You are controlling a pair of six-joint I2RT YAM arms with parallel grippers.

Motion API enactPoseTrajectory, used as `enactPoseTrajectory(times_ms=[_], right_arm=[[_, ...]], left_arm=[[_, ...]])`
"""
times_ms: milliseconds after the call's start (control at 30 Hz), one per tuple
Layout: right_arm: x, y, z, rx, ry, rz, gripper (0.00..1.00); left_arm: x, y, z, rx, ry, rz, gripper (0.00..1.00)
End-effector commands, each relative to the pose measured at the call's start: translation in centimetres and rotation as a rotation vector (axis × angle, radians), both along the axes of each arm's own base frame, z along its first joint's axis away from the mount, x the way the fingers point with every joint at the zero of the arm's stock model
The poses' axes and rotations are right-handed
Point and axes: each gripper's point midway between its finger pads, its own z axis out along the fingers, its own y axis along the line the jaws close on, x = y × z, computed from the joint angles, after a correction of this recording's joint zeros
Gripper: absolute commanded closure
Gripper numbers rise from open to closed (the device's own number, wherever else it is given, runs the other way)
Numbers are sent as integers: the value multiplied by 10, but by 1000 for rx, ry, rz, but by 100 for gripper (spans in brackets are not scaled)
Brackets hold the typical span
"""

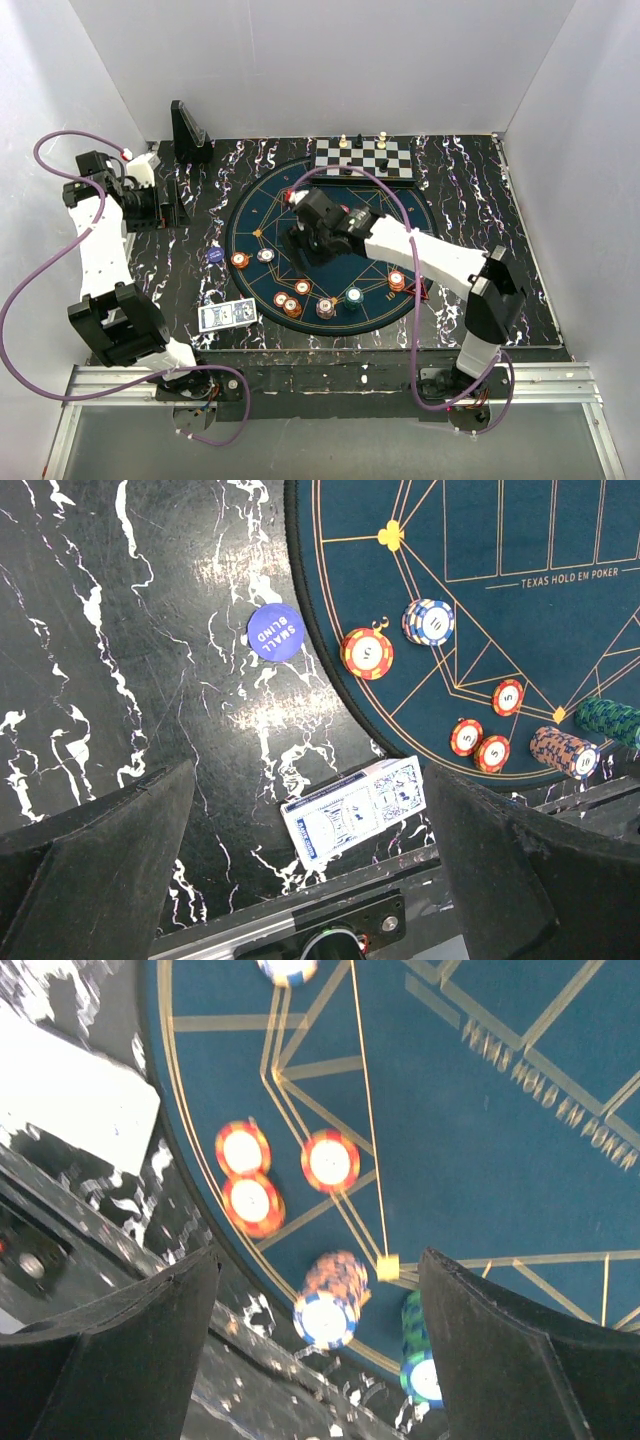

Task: Distribute texas hold em gaming equipment

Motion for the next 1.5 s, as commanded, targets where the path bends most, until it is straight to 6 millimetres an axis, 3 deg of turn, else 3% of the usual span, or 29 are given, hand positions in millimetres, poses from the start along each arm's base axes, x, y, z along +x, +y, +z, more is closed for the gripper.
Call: enactPoseTrajectory(times_ms=[0, 200, 500, 900, 1100, 1467], right_arm=[[-39, -27, -27, -89, 45, 23, 13], [-66, -43, -49, -127, 69, 28, 12], [-68, -40, -73, -185, 84, 26, 12], [-75, -38, -107, -227, 141, 33, 16], [-78, -36, -117, -234, 168, 41, 27], [-74, -35, -108, -224, 149, 33, 66]], left_arm=[[-4, -5, 6, -11, -42, 6, 0], [-6, -7, 4, -22, -39, 6, 0], [-5, -6, 14, -8, -59, 5, 0], [-4, -3, 13, 7, -61, 3, 0], [-5, -3, 13, 11, -63, 3, 0], [-4, -1, 13, 23, -66, 6, 0]])
